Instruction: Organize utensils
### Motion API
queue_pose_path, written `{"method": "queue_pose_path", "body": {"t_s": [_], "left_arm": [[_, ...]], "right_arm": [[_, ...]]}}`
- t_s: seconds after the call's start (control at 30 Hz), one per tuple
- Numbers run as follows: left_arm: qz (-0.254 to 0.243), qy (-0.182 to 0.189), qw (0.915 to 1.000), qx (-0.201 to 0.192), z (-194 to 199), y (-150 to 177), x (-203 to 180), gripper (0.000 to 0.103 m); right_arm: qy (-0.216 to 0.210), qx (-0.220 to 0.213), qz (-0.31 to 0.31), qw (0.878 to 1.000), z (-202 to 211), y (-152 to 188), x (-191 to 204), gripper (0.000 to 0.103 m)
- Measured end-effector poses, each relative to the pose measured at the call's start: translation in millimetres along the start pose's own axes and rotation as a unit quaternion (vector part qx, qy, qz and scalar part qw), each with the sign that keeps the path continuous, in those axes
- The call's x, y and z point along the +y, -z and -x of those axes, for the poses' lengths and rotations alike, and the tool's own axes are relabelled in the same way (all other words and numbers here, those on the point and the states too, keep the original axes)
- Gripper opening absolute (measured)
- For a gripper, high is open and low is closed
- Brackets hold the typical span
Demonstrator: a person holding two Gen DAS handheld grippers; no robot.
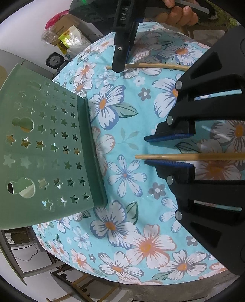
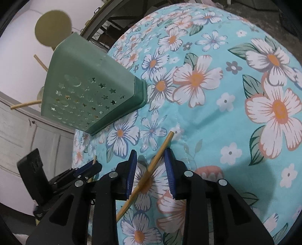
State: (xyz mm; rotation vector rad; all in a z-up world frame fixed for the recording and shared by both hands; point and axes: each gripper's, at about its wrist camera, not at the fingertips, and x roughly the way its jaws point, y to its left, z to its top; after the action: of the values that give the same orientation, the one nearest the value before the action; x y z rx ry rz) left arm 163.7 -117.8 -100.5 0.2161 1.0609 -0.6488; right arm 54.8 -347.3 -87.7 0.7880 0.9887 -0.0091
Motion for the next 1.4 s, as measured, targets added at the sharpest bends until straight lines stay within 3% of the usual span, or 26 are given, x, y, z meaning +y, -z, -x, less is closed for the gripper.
{"method": "queue_pose_path", "body": {"t_s": [0.1,0.3,0.67,1.0,1.1,1.17,1.4], "left_arm": [[-0.002,-0.006,1.0,0.001,-2,-1,-3,0.017],[-0.003,-0.011,0.9999,0.001,-3,-2,-4,0.017],[-0.011,-0.014,0.9998,-0.003,-5,-2,-5,0.017],[-0.018,-0.02,0.9996,-0.006,-6,-2,-8,0.017],[-0.018,-0.018,0.9996,-0.013,-6,-2,-7,0.011],[-0.008,-0.002,0.9998,-0.017,-5,-2,-1,0.004],[0.03,0.053,0.9969,-0.049,27,-11,17,0.004]], "right_arm": [[0.013,-0.006,0.01,1.0,0,1,4,0.03],[0.054,-0.016,0.04,0.998,0,4,11,0.02],[-0.021,-0.018,-0.005,1.0,11,-1,3,0.013],[-0.064,-0.037,-0.005,0.997,34,-7,13,0.009],[-0.071,-0.05,-0.001,0.996,45,-10,14,0.009],[-0.072,-0.055,-0.001,0.996,51,-10,15,0.008],[-0.075,-0.08,-0.003,0.994,71,-13,14,0.008]]}}
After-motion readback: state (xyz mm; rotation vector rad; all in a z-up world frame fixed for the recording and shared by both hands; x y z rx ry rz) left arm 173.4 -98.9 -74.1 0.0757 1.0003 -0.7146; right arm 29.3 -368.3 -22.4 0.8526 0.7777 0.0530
